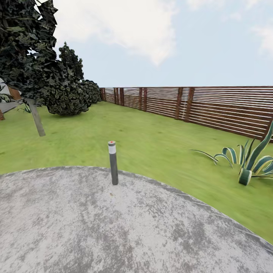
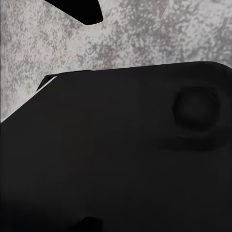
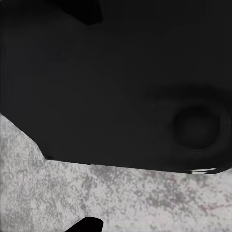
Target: Pick up the pesticide atomizer in the garden and spray insectifuge to fully cover both potted plants in the garden.
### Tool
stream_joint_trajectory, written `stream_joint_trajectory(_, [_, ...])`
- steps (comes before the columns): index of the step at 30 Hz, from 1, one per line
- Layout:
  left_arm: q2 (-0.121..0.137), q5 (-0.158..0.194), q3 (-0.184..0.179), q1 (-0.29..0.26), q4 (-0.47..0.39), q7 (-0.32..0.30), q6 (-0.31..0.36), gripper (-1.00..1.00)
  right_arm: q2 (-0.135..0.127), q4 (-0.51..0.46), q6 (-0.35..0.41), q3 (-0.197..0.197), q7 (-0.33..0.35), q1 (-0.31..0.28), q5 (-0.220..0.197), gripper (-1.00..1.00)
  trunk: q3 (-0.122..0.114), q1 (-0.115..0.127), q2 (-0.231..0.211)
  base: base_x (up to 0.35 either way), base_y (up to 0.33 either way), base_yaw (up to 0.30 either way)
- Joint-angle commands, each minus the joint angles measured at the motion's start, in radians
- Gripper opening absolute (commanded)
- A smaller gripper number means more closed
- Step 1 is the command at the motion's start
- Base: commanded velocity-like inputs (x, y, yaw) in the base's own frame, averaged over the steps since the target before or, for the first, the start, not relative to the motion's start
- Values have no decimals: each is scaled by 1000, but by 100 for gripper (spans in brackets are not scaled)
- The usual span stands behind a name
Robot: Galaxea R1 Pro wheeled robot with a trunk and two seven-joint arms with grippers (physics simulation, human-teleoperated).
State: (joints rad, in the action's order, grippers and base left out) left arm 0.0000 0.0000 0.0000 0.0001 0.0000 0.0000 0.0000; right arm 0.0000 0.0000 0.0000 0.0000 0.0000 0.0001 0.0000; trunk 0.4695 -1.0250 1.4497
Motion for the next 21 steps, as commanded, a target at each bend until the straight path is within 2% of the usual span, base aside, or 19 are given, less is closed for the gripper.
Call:
stream_joint_trajectory(1, [0,0,0,0,0,0,0,100,0,0,0,0,0,0,0,100,0,0,0,0,0,0])
stream_joint_trajectory(5, [-8,5,2,0,9,-8,6,100,20,-19,1,2,-9,2,0,100,0,0,0,0,0,0])
stream_joint_trajectory(21, [-8,5,1,0,14,-8,2,100,32,-34,-3,-4,-12,2,-5,100,0,0,0,0,0,0])
